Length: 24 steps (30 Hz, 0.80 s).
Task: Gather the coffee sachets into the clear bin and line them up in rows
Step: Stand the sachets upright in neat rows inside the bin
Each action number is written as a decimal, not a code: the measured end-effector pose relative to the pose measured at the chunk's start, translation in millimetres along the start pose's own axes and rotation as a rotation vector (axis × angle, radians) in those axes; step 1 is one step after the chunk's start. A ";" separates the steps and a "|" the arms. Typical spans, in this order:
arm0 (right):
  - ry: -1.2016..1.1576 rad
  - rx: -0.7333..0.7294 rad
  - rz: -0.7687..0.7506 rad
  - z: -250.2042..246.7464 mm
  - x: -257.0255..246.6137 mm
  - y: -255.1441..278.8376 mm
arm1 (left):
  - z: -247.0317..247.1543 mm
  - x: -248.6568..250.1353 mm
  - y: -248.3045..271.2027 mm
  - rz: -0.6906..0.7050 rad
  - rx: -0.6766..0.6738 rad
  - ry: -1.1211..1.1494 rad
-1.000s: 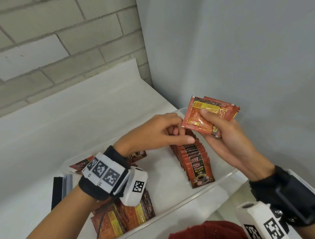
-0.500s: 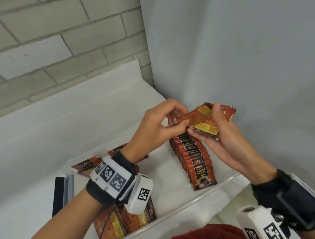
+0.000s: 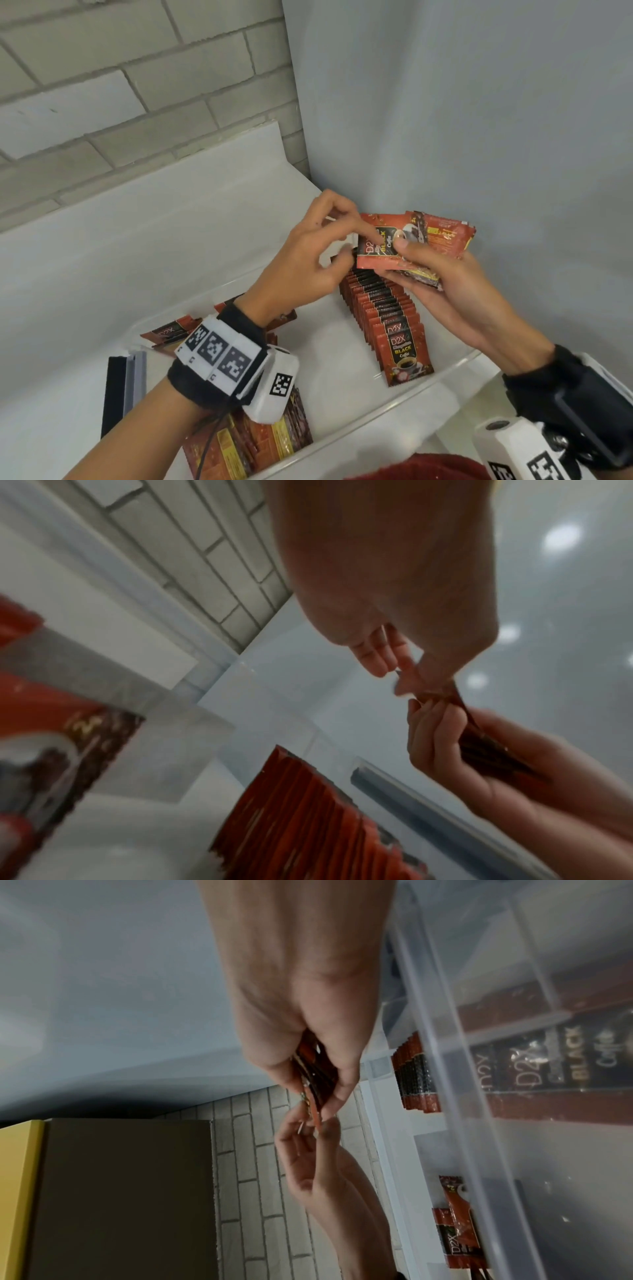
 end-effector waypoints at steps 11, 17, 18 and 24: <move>0.118 -0.044 -0.017 3.3 0.4 1.6 | 8.3 -21.6 1.8 -0.365 -0.102 0.450; -0.151 0.111 -0.146 -13.5 -16.0 -4.1 | 21.3 -20.8 4.9 -0.370 -0.276 0.463; -0.161 0.141 -0.162 -18.1 -17.2 -4.1 | 28.4 -17.9 6.5 -0.351 -0.337 0.435; -0.171 0.163 -0.202 -19.9 -18.5 -3.9 | 69.8 6.3 16.3 -0.125 -0.583 0.181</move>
Point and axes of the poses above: each hand's wrist, its own y-axis away from the middle knuckle, its own z-axis out of the palm, x = y × z, the point moved 10 cm from there along -y, towards the middle knuckle, and after that the axes turned 5 degrees about -z, right-handed, at the moved point
